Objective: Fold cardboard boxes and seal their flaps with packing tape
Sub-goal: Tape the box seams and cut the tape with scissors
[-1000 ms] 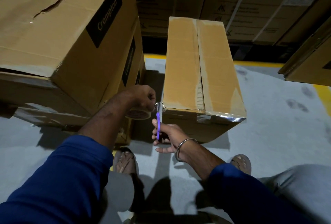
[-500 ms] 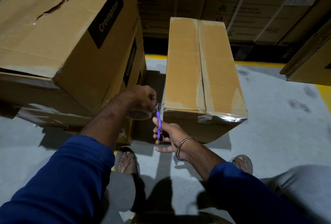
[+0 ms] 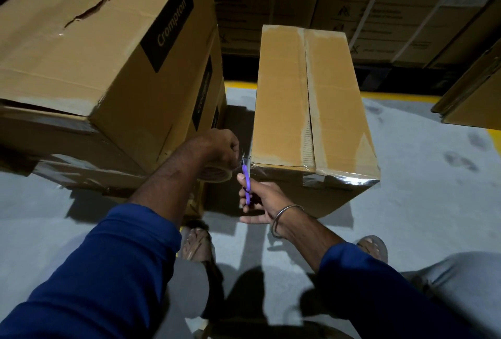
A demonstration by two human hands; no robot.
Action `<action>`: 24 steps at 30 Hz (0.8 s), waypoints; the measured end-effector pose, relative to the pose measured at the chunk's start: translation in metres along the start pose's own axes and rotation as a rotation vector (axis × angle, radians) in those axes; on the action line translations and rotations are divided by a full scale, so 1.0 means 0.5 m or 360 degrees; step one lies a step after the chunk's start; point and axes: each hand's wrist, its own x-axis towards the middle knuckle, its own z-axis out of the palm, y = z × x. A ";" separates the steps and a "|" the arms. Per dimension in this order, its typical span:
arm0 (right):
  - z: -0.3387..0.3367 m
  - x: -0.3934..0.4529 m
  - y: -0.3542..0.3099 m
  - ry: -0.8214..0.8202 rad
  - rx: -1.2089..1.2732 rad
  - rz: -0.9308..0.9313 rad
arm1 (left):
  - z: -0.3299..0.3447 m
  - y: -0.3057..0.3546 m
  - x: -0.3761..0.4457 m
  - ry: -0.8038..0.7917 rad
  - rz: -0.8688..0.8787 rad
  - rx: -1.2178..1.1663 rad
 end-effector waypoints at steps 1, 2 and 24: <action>0.001 0.000 -0.001 -0.0014 -0.0002 0.0004 | 0.001 0.001 -0.001 0.0013 -0.0011 0.0009; 0.001 -0.001 -0.001 -0.0029 -0.0004 0.0017 | 0.003 0.002 -0.002 0.0027 -0.0026 0.0024; -0.018 -0.078 0.013 0.0058 -0.0942 -0.0359 | -0.053 -0.024 -0.155 0.0463 0.0035 -0.0595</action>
